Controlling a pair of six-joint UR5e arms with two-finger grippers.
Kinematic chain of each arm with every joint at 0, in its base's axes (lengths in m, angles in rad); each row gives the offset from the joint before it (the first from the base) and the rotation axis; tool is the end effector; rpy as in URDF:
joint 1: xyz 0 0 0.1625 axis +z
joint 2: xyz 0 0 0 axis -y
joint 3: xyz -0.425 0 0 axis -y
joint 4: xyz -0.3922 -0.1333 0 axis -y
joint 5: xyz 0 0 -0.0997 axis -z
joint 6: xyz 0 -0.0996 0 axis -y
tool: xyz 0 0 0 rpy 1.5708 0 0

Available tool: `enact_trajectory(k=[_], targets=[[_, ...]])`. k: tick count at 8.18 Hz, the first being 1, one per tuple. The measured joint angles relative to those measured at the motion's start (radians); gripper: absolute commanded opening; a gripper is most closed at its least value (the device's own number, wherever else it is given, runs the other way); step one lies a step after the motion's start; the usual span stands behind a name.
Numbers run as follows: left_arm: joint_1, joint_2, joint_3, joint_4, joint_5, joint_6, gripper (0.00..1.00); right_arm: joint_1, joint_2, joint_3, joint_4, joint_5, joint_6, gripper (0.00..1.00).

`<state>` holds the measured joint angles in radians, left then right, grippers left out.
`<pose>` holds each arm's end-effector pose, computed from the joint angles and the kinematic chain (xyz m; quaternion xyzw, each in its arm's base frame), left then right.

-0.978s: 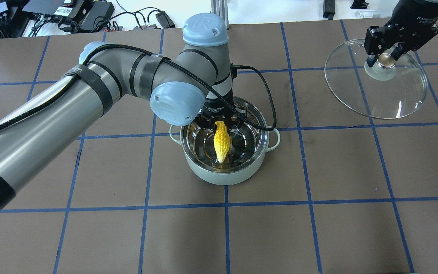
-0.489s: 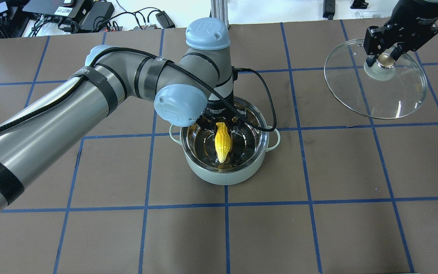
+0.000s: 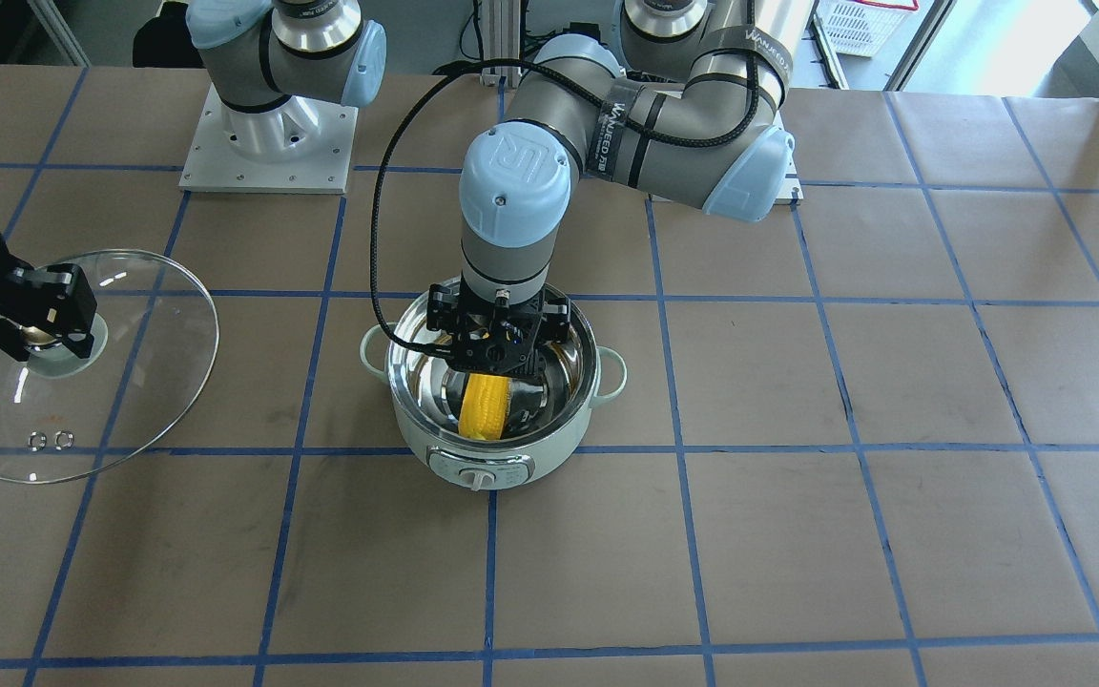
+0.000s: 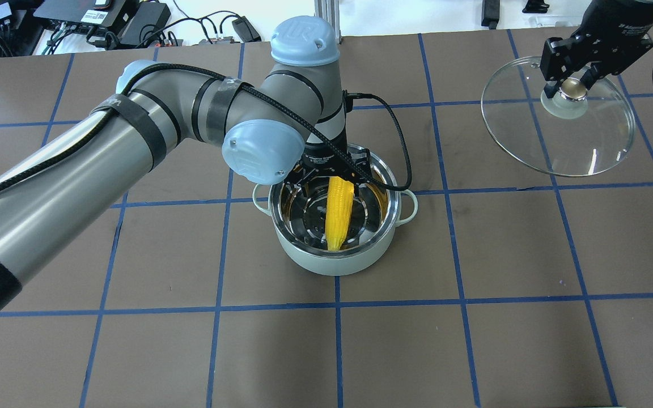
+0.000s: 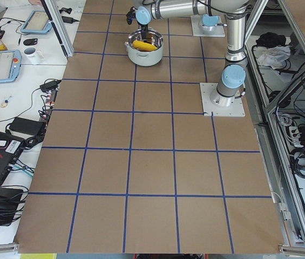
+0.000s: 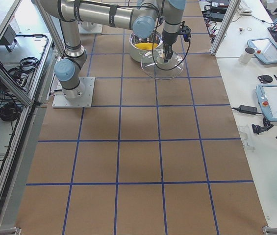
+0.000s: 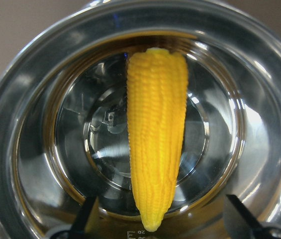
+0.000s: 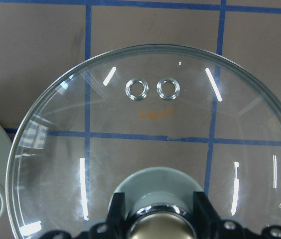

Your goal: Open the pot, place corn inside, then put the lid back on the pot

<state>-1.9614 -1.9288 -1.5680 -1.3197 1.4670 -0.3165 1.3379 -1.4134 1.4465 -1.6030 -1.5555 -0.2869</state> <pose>-0.3633 -0.5052 0.3153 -0.0342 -0.9967 -0.0667 0.0306 0.0023 -0.5743 0.4696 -0.0270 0.9996 -0.0015 0.0075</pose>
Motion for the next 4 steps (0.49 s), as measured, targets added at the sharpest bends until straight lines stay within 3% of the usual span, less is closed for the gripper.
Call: enact_trajectory(k=[2, 4], targets=[[0.011, 0.038, 0.011, -0.039, -0.001, 0.005, 1.00, 0.017, -0.007, -0.001, -0.002, 0.000, 0.028, 0.18], [0.101, 0.088, 0.046, -0.090, 0.004, 0.014, 1.00, 0.096, -0.011, -0.005, -0.011, -0.009, 0.124, 0.18]])
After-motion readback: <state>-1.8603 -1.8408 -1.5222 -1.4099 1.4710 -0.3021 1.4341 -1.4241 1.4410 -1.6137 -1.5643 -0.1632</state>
